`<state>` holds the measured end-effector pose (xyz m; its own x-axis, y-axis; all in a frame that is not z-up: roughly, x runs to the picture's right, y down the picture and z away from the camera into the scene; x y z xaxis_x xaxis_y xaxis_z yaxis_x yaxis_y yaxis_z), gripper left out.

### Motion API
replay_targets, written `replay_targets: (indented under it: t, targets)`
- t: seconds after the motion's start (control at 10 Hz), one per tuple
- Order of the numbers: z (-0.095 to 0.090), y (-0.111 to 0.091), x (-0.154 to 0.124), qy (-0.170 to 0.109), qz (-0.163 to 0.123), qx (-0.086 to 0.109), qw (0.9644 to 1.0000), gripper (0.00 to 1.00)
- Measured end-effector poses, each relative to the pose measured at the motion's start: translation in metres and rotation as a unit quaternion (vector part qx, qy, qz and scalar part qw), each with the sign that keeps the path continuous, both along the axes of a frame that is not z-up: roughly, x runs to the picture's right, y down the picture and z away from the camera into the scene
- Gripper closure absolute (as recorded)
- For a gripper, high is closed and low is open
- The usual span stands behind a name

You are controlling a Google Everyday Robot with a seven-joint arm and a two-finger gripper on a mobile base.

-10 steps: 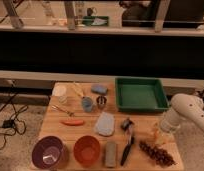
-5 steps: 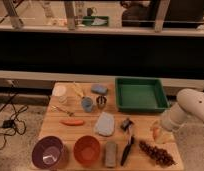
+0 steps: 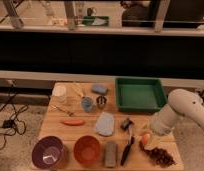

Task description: Place apple in paper cup

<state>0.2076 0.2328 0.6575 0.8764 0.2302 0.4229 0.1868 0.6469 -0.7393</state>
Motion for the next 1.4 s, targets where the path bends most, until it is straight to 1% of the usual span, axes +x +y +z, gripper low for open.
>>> replay_targets:
  t: [0.3, 0.5, 1.3, 1.4]
  targets:
    - [-0.014, 0.005, -0.016, -0.037, -0.001, -0.020, 0.9991, 0.99]
    - [-0.021, 0.010, -0.034, -0.064, -0.009, -0.039, 0.9972, 0.99]
    - [-0.021, 0.011, -0.035, -0.065, -0.008, -0.040, 0.9971, 0.99]
    - [-0.020, 0.011, -0.039, -0.078, -0.007, -0.039, 0.9962, 0.99]
